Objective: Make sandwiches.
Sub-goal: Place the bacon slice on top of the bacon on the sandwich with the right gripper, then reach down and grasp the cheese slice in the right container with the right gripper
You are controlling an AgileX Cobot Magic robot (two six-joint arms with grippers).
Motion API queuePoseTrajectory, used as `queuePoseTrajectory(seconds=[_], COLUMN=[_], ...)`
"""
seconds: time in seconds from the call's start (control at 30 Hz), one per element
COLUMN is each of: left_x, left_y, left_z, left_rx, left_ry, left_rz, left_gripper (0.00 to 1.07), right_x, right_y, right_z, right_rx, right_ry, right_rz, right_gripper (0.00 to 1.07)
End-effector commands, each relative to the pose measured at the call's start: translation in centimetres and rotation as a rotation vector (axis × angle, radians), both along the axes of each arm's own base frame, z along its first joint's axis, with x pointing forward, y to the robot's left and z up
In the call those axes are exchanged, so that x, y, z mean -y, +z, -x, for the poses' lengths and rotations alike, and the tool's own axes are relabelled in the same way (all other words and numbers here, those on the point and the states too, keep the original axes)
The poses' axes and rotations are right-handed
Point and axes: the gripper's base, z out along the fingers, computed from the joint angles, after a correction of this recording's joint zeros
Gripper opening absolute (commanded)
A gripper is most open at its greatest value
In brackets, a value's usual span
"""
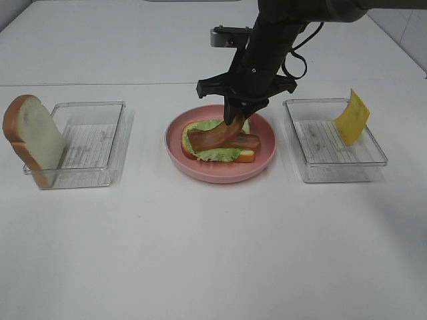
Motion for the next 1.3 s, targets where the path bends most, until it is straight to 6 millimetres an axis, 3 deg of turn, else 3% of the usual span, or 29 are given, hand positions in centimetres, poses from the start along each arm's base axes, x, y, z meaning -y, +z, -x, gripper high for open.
queuePoseTrajectory(seconds=[0.03,0.07,0.1,0.33,0.53,0.6,0.63,0.67,0.7,0.77,0.8,0.83,0.87,0.93,0.97,1.0,1.03,1.07,1.13,1.2,1.3], left_x=[0.1,0.1,0.1,0.1,0.1,0.1,0.1,0.1,0.1,0.1,0.1,0.1,0.1,0.1,0.1,0.1,0.1,0.1,0.1,0.1,0.1], left_y=[0.1,0.1,0.1,0.1,0.1,0.1,0.1,0.1,0.1,0.1,0.1,0.1,0.1,0.1,0.1,0.1,0.1,0.1,0.1,0.1,0.1], left_z=[0.2,0.2,0.2,0.2,0.2,0.2,0.2,0.2,0.2,0.2,0.2,0.2,0.2,0.2,0.2,0.2,0.2,0.2,0.2,0.2,0.2], left_rx=[0.034,0.034,0.034,0.034,0.034,0.034,0.034,0.034,0.034,0.034,0.034,0.034,0.034,0.034,0.034,0.034,0.034,0.034,0.034,0.034,0.034], left_ry=[-0.001,-0.001,-0.001,-0.001,-0.001,-0.001,-0.001,-0.001,-0.001,-0.001,-0.001,-0.001,-0.001,-0.001,-0.001,-0.001,-0.001,-0.001,-0.001,-0.001,-0.001], left_rz=[0.011,0.011,0.011,0.011,0.011,0.011,0.011,0.011,0.011,0.011,0.011,0.011,0.011,0.011,0.011,0.011,0.011,0.011,0.011,0.011,0.011], left_gripper=[1.01,1.01,1.01,1.01,1.01,1.01,1.01,1.01,1.01,1.01,1.01,1.01,1.01,1.01,1.01,1.01,1.01,1.01,1.01,1.01,1.01], right_x=[0.1,0.2,0.2,0.7,1.8,2.9,2.9,3.8,3.8,6.1,6.1,8.0,8.0,11.1,11.1,13.4,13.4,15.2,16.1,19.2,20.1], right_y=[0.2,0.4,0.7,2.2,5.1,7.3,7.3,8.9,8.9,10.6,10.6,11.1,11.1,10.9,10.9,10.3,10.3,9.6,9.0,7.2,6.5], right_z=[-0.2,-0.2,-0.1,0.2,0.8,0.3,0.3,-0.4,-0.4,-1.6,-1.6,-2.3,-2.3,-3.3,-3.3,-4.0,-4.0,-4.5,-4.9,-5.6,-5.8], right_rx=[0.009,0.013,0.019,0.032,0.016,0.004,0.004,0.023,0.023,0.047,0.047,0.057,0.057,0.047,0.047,0.031,0.031,0.017,0.009,-0.033,-0.051], right_ry=[-0.016,-0.019,-0.018,-0.015,-0.002,-0.003,-0.003,-0.01,-0.01,-0.063,-0.063,-0.104,-0.104,-0.159,-0.159,-0.198,-0.198,-0.234,-0.251,-0.309,-0.324], right_rz=[0.002,0.004,0.007,0.038,0.12,0.15,0.15,0.141,0.141,0.123,0.123,0.119,0.119,0.116,0.116,0.116,0.116,0.114,0.116,0.127,0.13], right_gripper=[0.71,0.81,0.99,0.99,0.99,0.99,0.99,0.99,0.99,0.98,0.98,0.98,0.98,0.98,0.98,0.98,0.98,0.98,0.98,0.98,0.98])
